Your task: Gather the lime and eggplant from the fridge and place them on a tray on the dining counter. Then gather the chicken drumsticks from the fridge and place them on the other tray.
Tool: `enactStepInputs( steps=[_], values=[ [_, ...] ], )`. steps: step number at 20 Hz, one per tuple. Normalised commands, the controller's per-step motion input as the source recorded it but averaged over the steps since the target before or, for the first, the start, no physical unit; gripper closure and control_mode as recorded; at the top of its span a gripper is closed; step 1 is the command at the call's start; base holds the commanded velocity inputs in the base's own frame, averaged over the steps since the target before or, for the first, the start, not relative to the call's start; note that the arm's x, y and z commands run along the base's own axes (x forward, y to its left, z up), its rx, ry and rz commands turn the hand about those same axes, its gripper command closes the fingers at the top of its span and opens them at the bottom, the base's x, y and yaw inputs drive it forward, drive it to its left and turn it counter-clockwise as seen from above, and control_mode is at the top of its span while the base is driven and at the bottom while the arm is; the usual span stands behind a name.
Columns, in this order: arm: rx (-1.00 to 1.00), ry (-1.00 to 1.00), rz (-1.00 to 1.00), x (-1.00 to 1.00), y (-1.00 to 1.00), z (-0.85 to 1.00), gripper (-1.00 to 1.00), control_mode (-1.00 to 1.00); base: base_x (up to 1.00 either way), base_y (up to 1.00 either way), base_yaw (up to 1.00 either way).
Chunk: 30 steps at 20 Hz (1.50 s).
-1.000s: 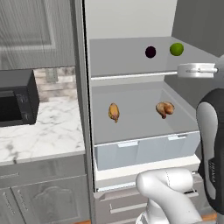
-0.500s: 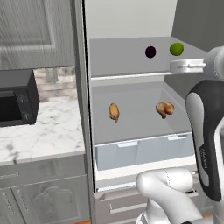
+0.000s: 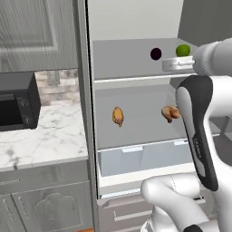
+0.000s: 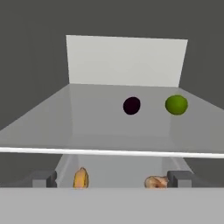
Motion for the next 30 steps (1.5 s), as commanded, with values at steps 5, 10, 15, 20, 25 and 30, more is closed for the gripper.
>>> enactStepInputs(
  steps=[5,10,15,20,25,30],
  values=[
    [0.01,0.00,-0.05,0.57,-0.03,0.00,-1.00,-1.00,0.00,0.00,0.00],
    [0.09,0.00,-0.02,0.18,-0.42,0.00,-1.00,-1.00,0.00,0.00,0.00],
    [0.05,0.00,0.00,0.12,-0.25,0.00,-1.00,-1.00,0.00,0.00,0.00],
    [0.00,0.00,0.00,0.23,0.00,0.00,-1.00,-1.00,0.00,0.00,0.00],
    [0.00,0.00,0.00,0.20,0.00,-0.01,-1.00,-1.00,0.00,0.00,0.00],
    [0.00,0.00,0.00,0.22,0.02,0.00,-1.00,-1.00,0.00,0.00,0.00]
  ],
)
